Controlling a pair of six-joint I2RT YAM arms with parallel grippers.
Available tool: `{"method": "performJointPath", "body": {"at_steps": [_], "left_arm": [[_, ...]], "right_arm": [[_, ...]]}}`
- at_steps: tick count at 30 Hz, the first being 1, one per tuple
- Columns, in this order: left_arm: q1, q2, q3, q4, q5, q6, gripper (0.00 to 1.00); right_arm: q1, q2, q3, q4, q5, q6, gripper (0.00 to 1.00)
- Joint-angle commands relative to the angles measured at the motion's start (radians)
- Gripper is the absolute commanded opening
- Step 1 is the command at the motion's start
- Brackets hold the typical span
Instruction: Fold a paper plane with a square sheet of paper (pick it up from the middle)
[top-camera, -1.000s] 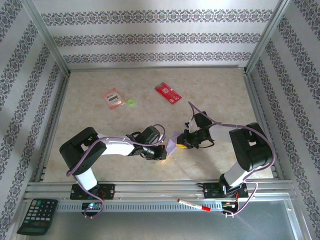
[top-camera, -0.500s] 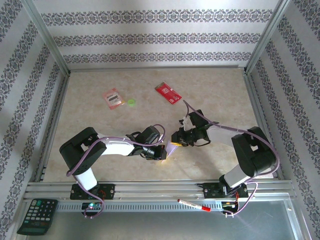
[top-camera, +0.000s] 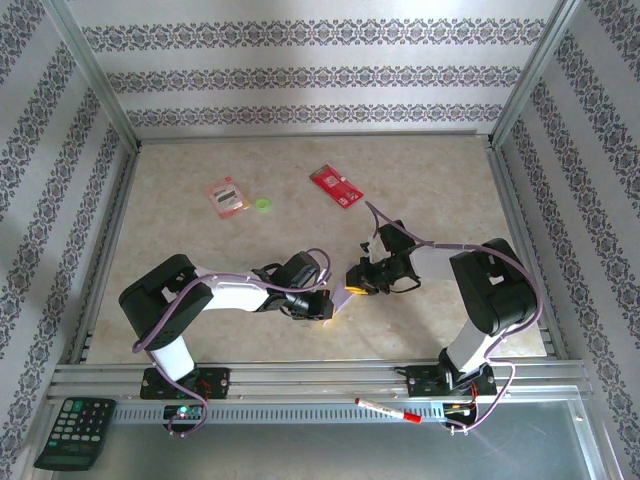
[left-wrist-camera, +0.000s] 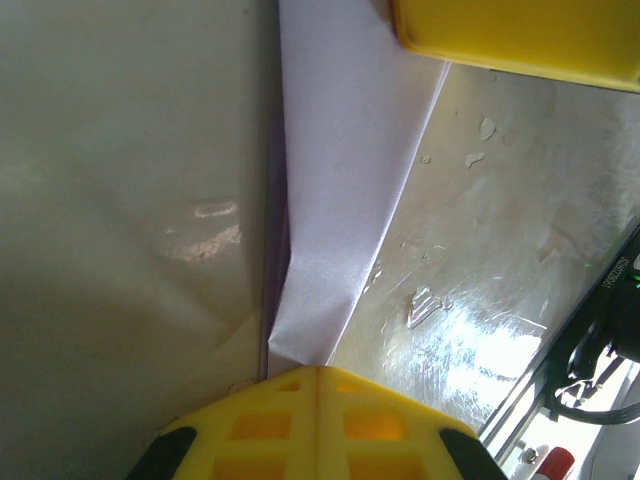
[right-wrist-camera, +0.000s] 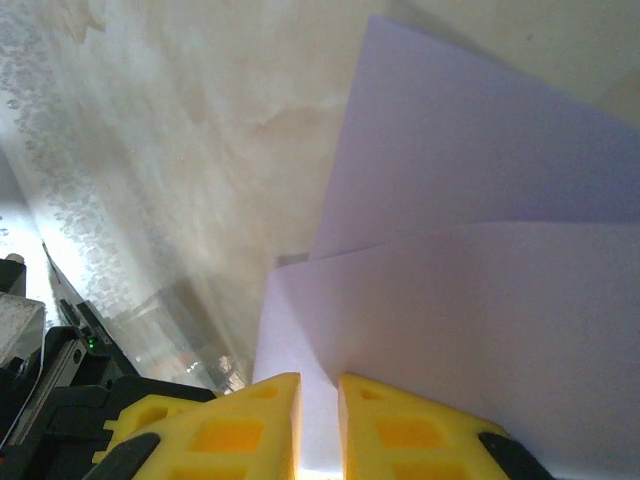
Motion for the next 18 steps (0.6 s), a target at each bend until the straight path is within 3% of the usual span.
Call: {"method": "performJointPath", "body": {"at_steps": [1, 12, 18], "left_arm": [[0.017, 0.011, 0.003, -0.08, -0.019, 0.001, 0.03], [0.017, -0.061, 0.092, -0.097, 0.04, -0.029, 0.07], [0.02, 0.005, 0.138, -0.073, 0.055, -0.025, 0.02]], "right_arm": [[-0.013, 0.025, -0.023, 0.001, 0.021, -0.039, 0.18], [-0.014, 0.022, -0.043, -0.002, 0.033, -0.047, 0.16], [-0.014, 0.019, -0.055, 0.005, 0.035, -0.045, 0.16]]}}
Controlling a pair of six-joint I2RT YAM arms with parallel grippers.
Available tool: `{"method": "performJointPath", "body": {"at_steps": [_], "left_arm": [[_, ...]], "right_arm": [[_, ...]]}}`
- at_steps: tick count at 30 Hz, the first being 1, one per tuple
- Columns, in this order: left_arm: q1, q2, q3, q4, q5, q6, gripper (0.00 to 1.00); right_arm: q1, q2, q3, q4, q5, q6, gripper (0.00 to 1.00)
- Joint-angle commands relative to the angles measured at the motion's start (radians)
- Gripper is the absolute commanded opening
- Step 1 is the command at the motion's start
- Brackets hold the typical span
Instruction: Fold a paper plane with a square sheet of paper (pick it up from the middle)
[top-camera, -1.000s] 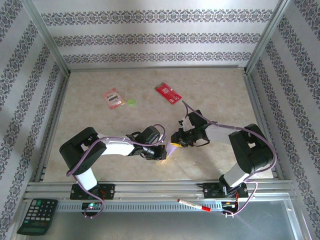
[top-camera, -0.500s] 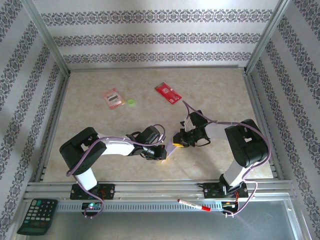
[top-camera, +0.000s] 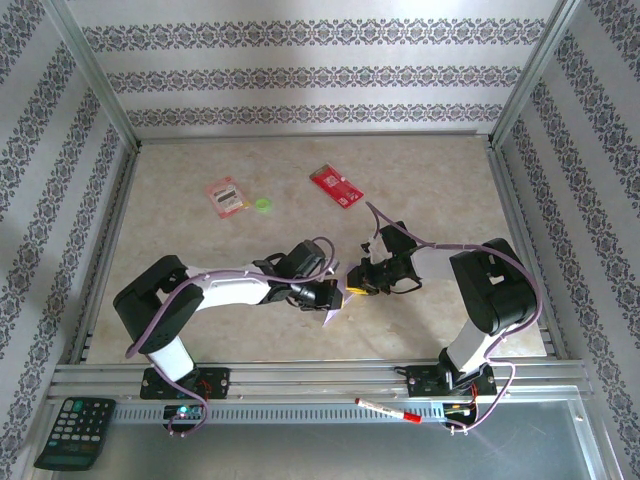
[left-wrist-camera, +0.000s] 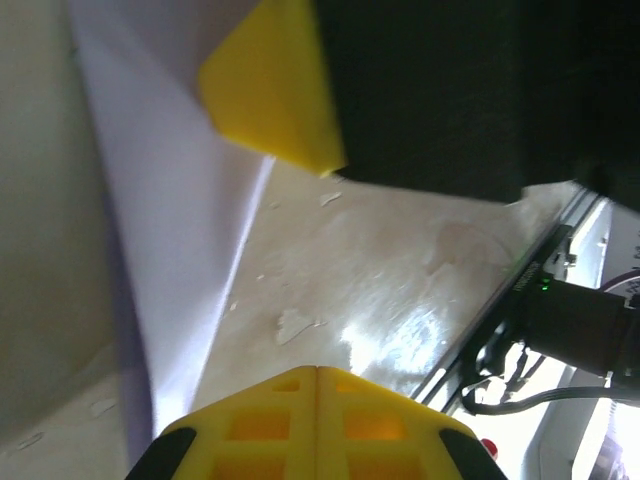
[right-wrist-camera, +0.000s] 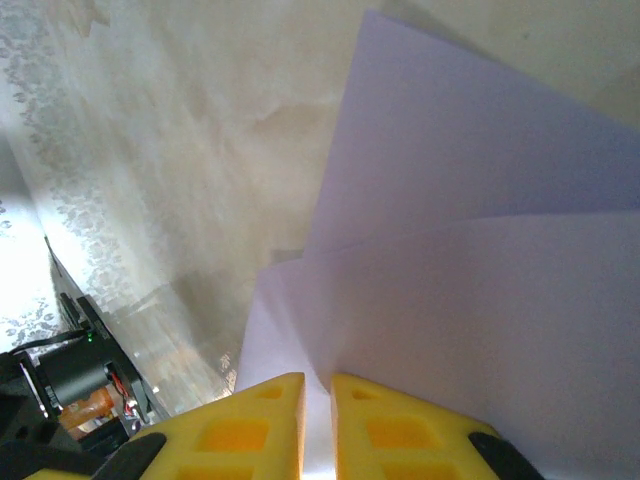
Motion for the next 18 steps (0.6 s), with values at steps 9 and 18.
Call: {"method": "performJointPath", "body": {"at_steps": [9, 18], "left_arm": [[0.042, 0.138, 0.043, -0.008, 0.016, 0.027, 0.0], [0.044, 0.118, -0.034, -0.013, 0.018, 0.04, 0.0]], "right_arm": [[-0.008, 0.019, -0.04, -0.017, 0.054, -0.017, 0.15], [-0.007, 0.032, -0.045, -0.054, 0.092, -0.019, 0.12]]}}
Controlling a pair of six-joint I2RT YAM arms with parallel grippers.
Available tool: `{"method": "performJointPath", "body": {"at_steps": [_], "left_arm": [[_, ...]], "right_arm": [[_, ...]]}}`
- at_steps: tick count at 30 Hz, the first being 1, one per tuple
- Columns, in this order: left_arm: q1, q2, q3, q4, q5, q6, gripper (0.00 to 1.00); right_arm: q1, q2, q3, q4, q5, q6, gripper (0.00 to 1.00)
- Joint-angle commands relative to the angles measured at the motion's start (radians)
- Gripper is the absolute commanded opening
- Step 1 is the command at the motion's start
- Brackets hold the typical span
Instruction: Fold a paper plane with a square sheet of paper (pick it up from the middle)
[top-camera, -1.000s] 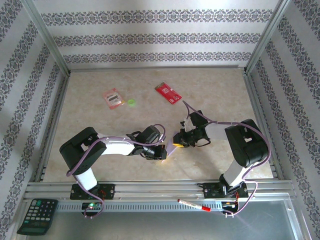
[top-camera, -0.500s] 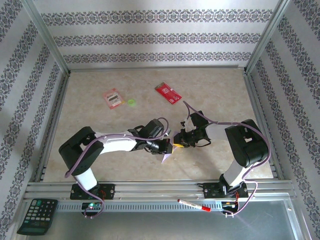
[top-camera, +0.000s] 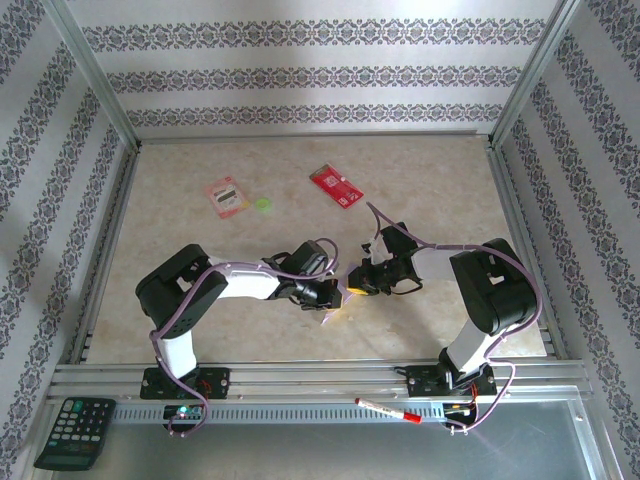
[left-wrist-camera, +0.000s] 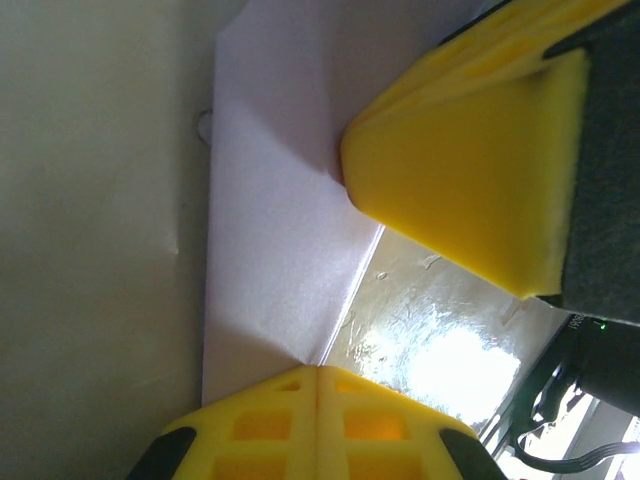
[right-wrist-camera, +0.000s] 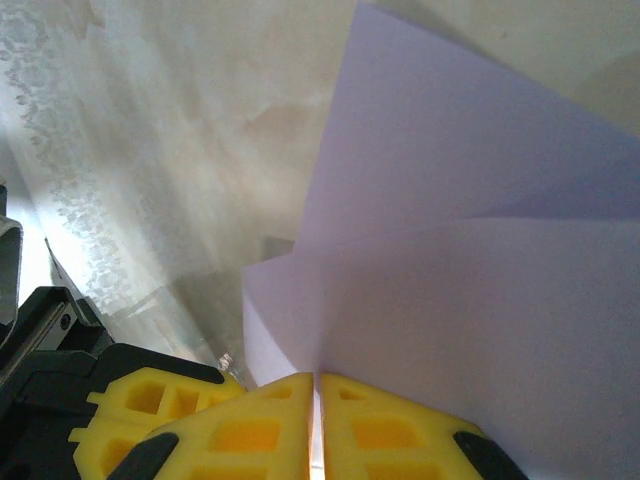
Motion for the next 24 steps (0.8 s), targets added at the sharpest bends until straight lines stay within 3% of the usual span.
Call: {"method": "performJointPath", "body": {"at_steps": [1, 24], "left_arm": [[0.012, -0.022, -0.053, -0.06, 0.006, 0.028, 0.0], [0.006, -0.136, -0.165, -0.131, 0.026, 0.062, 0.0]], "right_arm": [[-0.008, 0.033, -0.034, -0.074, 0.093, -0.021, 0.11], [-0.006, 0.074, -0.004, -0.142, 0.147, -0.004, 0.04]]}}
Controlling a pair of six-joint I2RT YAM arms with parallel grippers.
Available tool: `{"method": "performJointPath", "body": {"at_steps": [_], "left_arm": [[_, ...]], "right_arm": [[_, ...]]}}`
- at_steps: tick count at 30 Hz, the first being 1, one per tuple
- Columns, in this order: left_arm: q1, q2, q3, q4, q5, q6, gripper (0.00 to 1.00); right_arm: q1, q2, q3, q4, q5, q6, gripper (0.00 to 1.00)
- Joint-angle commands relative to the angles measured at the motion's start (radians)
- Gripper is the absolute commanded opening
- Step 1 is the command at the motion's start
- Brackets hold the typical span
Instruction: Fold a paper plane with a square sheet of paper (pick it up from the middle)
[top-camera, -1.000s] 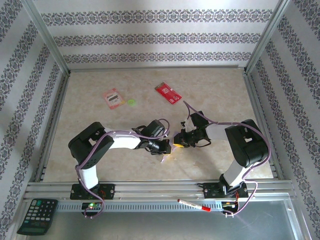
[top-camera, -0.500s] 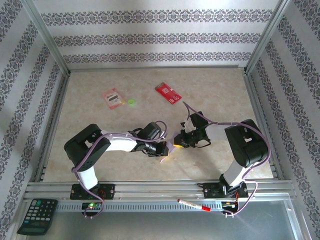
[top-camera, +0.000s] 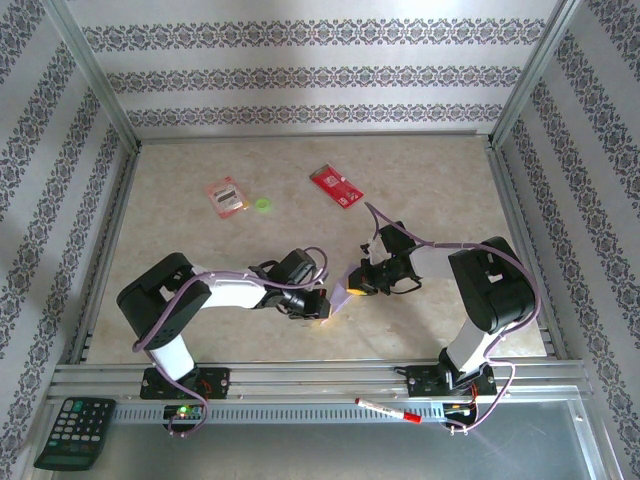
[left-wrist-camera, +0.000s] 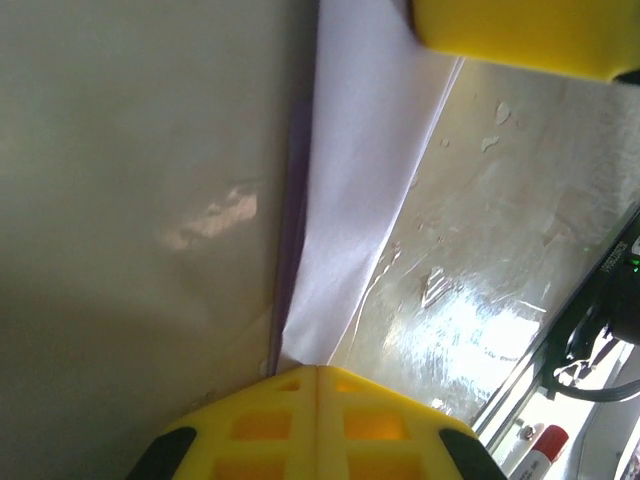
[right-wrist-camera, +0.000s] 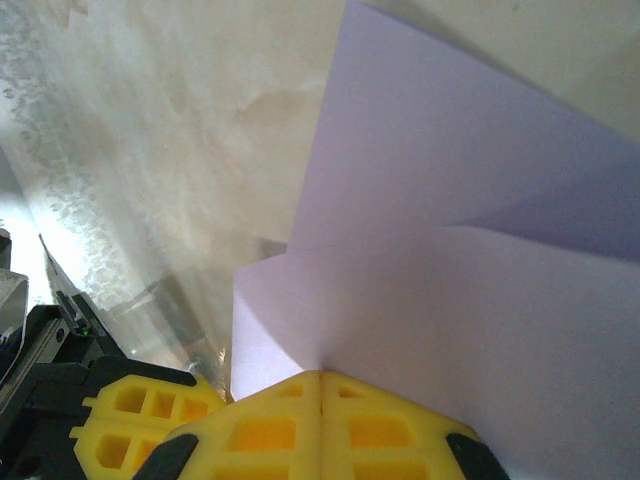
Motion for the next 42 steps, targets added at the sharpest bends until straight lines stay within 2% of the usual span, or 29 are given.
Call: {"method": "performJointPath", "body": {"at_steps": [1, 17, 22, 26, 29, 36, 42], "left_arm": [[0.006, -0.023, -0.038, -0.116, 0.016, 0.027, 0.0], [0.004, -0.077, -0.13, -0.131, 0.014, 0.025, 0.0], [0.005, -0.15, -0.112, -0.148, 0.026, 0.029, 0.0], [0.007, -0.193, -0.066, -0.085, 0.046, 0.0, 0.0], [0.007, -0.156, -0.022, -0.03, 0.055, -0.027, 0.0], [0.009, 0.007, 0.085, -0.041, 0.052, 0.007, 0.0], [0.022, 0.07, 0.045, -0.011, 0.036, 0.004, 0.0]], "right_arm": [[-0.006, 0.059, -0.028, -0.098, 0.146, 0.003, 0.03], [-0.005, 0.065, -0.024, -0.101, 0.144, -0.003, 0.02], [-0.005, 0.072, -0.018, -0.101, 0.139, -0.006, 0.02], [-0.003, 0.069, -0.02, -0.099, 0.139, -0.007, 0.02], [-0.004, 0.066, -0.023, -0.096, 0.139, -0.007, 0.02], [-0.005, 0.059, -0.028, -0.093, 0.135, -0.006, 0.02], [-0.005, 0.054, -0.025, -0.085, 0.123, -0.008, 0.03]]}}
